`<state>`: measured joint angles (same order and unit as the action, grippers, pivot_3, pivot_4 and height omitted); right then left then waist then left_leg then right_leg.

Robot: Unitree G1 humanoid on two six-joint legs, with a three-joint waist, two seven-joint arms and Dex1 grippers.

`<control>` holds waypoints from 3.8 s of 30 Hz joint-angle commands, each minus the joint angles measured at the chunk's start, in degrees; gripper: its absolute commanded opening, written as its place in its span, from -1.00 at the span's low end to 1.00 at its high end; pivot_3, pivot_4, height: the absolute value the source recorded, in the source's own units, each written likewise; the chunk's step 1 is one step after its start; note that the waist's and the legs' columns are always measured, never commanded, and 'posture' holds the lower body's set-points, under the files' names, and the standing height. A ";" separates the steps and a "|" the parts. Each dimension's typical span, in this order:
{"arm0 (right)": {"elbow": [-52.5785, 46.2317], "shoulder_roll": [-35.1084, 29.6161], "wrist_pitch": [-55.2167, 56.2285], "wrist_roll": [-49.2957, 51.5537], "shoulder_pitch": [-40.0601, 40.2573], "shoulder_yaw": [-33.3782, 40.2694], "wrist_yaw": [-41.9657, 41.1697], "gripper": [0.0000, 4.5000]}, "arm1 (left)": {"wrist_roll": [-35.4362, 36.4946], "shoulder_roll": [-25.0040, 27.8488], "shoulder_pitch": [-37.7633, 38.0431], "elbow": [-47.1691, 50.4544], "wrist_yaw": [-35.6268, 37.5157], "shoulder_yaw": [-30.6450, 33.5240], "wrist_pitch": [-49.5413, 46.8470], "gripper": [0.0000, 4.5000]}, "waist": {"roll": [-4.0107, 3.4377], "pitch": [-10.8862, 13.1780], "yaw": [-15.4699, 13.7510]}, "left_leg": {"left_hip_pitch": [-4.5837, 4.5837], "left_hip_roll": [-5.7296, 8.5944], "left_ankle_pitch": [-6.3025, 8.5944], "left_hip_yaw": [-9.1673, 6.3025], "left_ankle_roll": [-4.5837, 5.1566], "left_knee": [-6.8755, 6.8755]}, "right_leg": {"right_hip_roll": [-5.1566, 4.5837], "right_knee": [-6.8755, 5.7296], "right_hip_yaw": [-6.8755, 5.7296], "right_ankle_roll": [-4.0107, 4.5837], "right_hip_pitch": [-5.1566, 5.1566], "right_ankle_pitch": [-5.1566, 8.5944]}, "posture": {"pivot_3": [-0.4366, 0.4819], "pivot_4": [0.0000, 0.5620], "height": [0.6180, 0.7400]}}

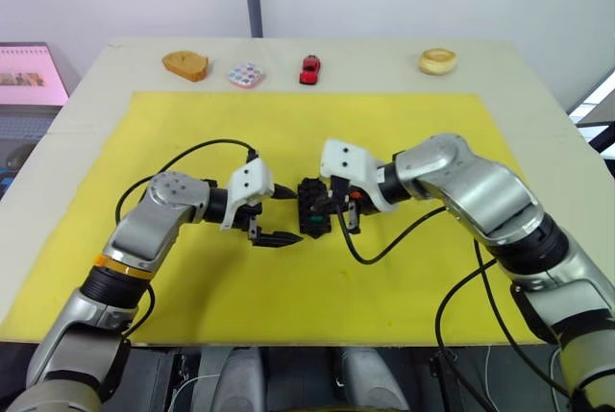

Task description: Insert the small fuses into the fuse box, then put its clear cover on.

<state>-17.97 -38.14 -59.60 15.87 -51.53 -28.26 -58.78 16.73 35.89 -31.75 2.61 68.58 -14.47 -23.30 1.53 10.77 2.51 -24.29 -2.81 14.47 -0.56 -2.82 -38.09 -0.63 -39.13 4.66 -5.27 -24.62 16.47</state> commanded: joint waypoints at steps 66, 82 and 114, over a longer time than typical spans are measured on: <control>5.27 0.89 3.33 3.62 2.33 8.18 -3.28 -0.99 | -0.55 -0.85 -1.07 0.17 -0.17 0.79 1.39 1.00 | 0.00 -0.06 0.02 | 0.86 0.00 0.01 0.01 0.01 0.12 | 0.00 0.17 0.01 0.00 0.88 0.03 | -0.05 -0.47 1.00; 7.13 2.69 4.98 2.76 2.59 5.26 -1.52 -0.99 | -0.66 -0.73 -0.55 0.80 -0.47 1.06 1.02 1.00 | 0.00 -0.05 0.03 | 0.84 0.00 0.01 0.01 0.01 0.13 | 0.00 0.17 0.01 0.00 0.85 0.03 | -0.05 -0.47 1.00; 13.60 -0.91 16.06 -9.48 9.19 -2.66 -3.07 -0.99 | -0.92 -0.62 -0.50 0.95 -0.46 1.01 1.21 1.00 | -0.01 -0.09 -0.02 | 0.94 0.01 0.02 -0.01 0.02 0.14 | -0.01 0.30 0.00 -0.01 1.03 0.04 | -0.05 -0.47 1.00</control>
<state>-6.81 -37.65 -41.98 9.05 -44.80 -27.82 -61.36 15.51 35.31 -31.73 2.30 68.23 -14.47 -22.96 1.53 10.68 2.49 -23.33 -2.80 14.49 -0.57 -2.80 -37.96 -0.64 -38.83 4.66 -5.28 -23.57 16.51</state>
